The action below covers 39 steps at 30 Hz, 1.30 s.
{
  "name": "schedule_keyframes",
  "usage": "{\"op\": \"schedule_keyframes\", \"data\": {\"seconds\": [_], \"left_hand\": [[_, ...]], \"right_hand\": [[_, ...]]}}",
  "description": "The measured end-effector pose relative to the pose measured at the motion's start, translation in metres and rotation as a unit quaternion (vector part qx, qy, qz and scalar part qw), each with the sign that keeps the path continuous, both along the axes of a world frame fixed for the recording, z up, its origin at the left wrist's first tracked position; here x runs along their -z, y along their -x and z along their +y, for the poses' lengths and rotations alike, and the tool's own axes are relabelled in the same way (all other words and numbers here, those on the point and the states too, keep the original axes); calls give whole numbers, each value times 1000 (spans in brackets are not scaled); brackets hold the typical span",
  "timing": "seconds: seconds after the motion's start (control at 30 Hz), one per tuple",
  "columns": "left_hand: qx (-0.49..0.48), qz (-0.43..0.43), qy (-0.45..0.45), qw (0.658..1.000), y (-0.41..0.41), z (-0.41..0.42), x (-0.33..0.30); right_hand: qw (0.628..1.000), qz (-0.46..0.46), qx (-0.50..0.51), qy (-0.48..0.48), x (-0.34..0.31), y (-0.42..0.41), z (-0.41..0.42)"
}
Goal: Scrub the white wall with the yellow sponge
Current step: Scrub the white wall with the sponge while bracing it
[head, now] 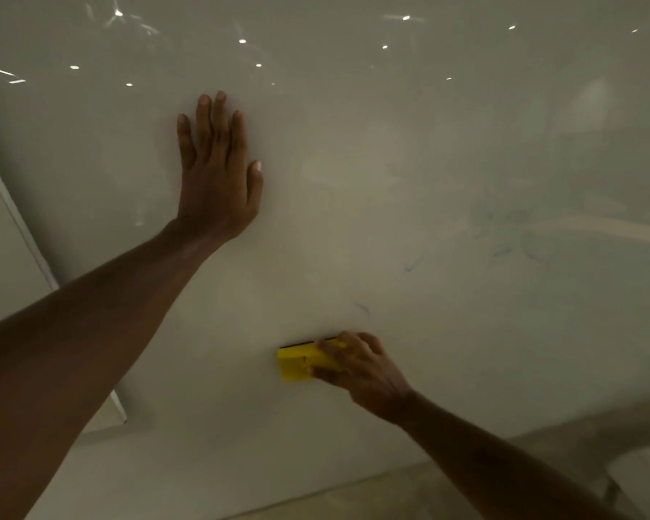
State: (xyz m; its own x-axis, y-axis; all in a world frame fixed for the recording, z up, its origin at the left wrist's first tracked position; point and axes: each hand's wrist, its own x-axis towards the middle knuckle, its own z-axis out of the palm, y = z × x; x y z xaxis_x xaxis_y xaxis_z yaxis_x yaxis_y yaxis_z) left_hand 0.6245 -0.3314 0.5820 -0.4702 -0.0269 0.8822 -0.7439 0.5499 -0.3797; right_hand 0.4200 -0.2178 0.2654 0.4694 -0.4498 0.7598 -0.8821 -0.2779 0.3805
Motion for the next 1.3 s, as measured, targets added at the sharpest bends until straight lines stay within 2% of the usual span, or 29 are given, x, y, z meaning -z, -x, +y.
{"op": "schedule_keyframes", "data": {"seconds": [0.07, 0.17, 0.23, 0.3, 0.37, 0.4, 0.43, 0.5, 0.53, 0.6, 0.63, 0.73, 0.8, 0.83, 0.9, 0.93, 0.97, 1.0, 1.03, 1.07, 1.13, 1.17, 1.23, 1.3], "left_hand": [[3, -2, 5, 1000, 2, -1, 2], [4, -4, 14, 1000, 7, -3, 5], [4, 0, 20, 1000, 12, -2, 7], [3, 5, 22, 1000, 18, 0, 7], [-1, 11, 23, 1000, 25, 1, 5], [-2, 14, 23, 1000, 28, 2, 3], [-2, 17, 24, 1000, 32, 3, 1], [-3, 25, 33, 999, 39, 3, -2], [-3, 30, 39, 999, 42, 4, -4], [0, 43, 45, 998, 46, 4, -8], [0, 52, 46, 998, 48, 5, -10], [-1, 78, 38, 996, 58, 8, -18], [-4, 91, 37, 995, 66, 11, -23], [-5, 93, 36, 995, 70, 13, -25], [-7, 96, 34, 995, 78, 17, -30], [-9, 96, 34, 995, 82, 19, -33], [-11, 97, 35, 995, 87, 21, -36], [-13, 97, 35, 995, 92, 23, -39], [-13, 95, 35, 995, 98, 25, -42], [-12, 91, 36, 995, 104, 27, -45], [-9, 82, 39, 996, 118, 32, -48], [-6, 79, 40, 996, 126, 35, -49], [-2, 82, 40, 996, 139, 38, -52], [1, 84, 37, 996, 148, 40, -54]], "right_hand": [[999, -33, 13, 30, -27, 37, 3], [971, -167, 66, 157, -91, 109, 16], [923, -300, 95, 222, -122, 149, 30], [860, -431, 122, 246, -130, 159, 33], [830, -475, 140, 256, -118, 138, 24], [840, -460, 134, 253, -105, 121, 20], [871, -415, 112, 238, -87, 102, 16], [952, -266, 47, 142, -36, 74, 16], [979, -184, 23, 85, -13, 68, 20], [998, -61, 5, 24, 14, 76, 28], [999, -38, -7, 18, 11, 89, 29], [993, -92, 0, 80, -47, 134, 28], [959, -219, 45, 174, -100, 173, 32], [921, -310, 73, 223, -125, 193, 34], [817, -490, 119, 279, -168, 221, 39], [768, -554, 131, 293, -182, 224, 38], [739, -586, 139, 302, -191, 219, 36], [740, -583, 140, 307, -196, 209, 33], [769, -548, 134, 301, -194, 195, 30], [822, -478, 119, 286, -187, 180, 26], [937, -265, 69, 218, -162, 150, 17], [972, -159, 42, 165, -149, 140, 16], [995, -2, 10, 96, -144, 140, 17], [995, 29, -7, 96, -171, 157, 21]]}}
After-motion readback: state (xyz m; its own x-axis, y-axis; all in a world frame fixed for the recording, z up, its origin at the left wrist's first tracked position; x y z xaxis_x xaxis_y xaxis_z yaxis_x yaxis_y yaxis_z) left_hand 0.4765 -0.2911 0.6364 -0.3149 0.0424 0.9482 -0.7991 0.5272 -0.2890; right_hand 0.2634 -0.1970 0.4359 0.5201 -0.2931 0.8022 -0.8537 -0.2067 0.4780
